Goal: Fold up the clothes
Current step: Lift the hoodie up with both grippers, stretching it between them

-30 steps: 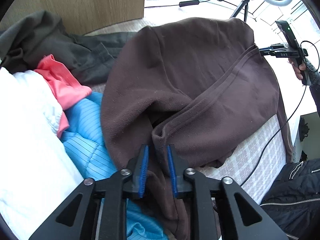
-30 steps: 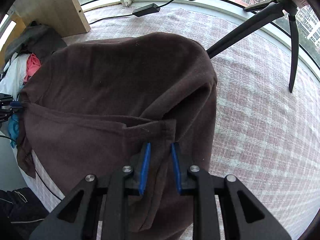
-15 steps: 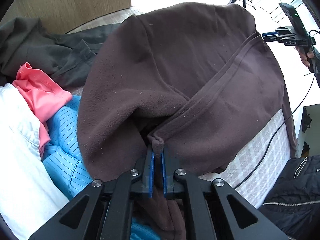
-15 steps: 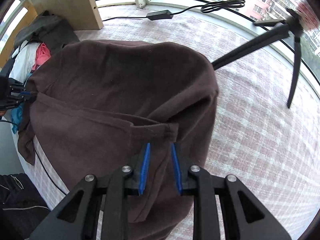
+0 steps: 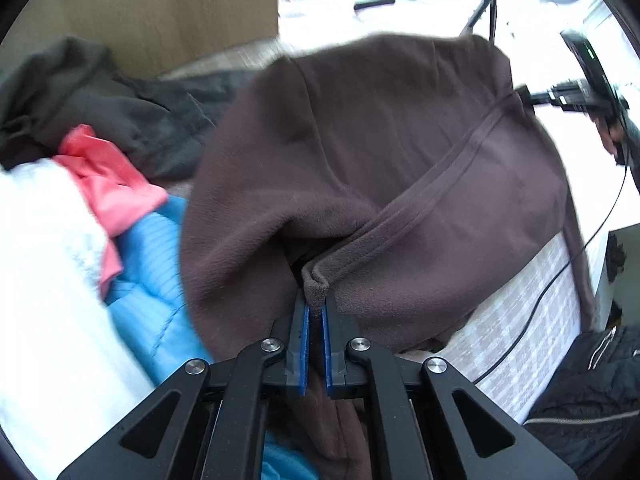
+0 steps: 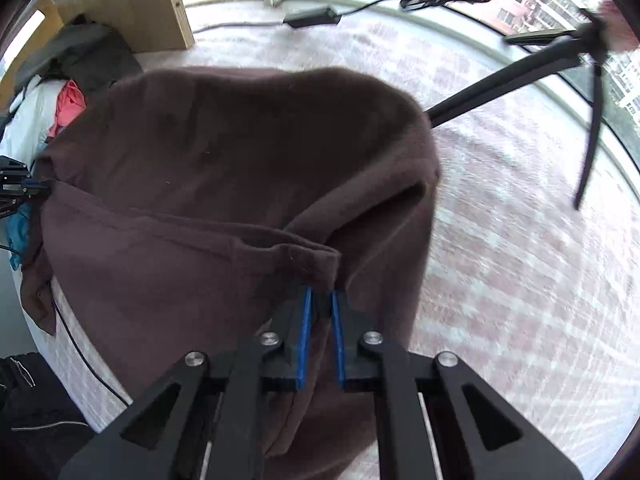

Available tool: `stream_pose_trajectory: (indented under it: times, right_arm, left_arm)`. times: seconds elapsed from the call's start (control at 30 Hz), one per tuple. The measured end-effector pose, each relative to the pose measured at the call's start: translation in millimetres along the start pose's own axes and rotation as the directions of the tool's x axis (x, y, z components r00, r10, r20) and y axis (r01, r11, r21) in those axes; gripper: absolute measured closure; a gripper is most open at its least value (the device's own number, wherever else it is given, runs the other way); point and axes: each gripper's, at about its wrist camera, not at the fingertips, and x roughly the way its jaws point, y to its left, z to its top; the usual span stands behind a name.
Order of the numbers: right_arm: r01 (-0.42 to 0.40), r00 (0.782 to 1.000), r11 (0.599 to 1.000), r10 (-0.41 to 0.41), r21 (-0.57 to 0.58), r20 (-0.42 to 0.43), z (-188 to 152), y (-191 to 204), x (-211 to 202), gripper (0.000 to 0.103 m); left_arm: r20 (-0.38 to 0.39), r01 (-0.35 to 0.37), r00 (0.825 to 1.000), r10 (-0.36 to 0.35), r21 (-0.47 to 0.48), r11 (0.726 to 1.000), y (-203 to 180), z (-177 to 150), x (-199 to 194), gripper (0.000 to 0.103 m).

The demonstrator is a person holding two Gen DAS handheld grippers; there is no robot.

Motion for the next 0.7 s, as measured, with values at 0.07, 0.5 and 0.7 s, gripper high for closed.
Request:
stream_pose_trajectory:
  times: [0.07,0.5,0.7]
  right_arm:
    - [-0.036,0.997,0.999,0.035,0.017,0.065,-14.8,1.0,-26.6,0.094]
    - [-0.189,0.953,0.961,0.131,0.2,0.273,-150.1,8.6,-81.3,0.095]
    - [-0.238,0.893,0.906,0.063,0.349,0.446,-199.2,22.1,-72.4,0.097]
  left_arm:
    - [0.038,0.014,0.999,-0.014,0.009,1.0,-7.7,-9.7,-15.1,0.099]
    - [0.222,0.042,0.975,-0.026,-0.065,0.997,-49.7,-97.9,-96.6,0.099]
    - [0.276,0.063,0.961,-0.027,-0.123,0.99,-55.5,-99.9,-93.9,0.099]
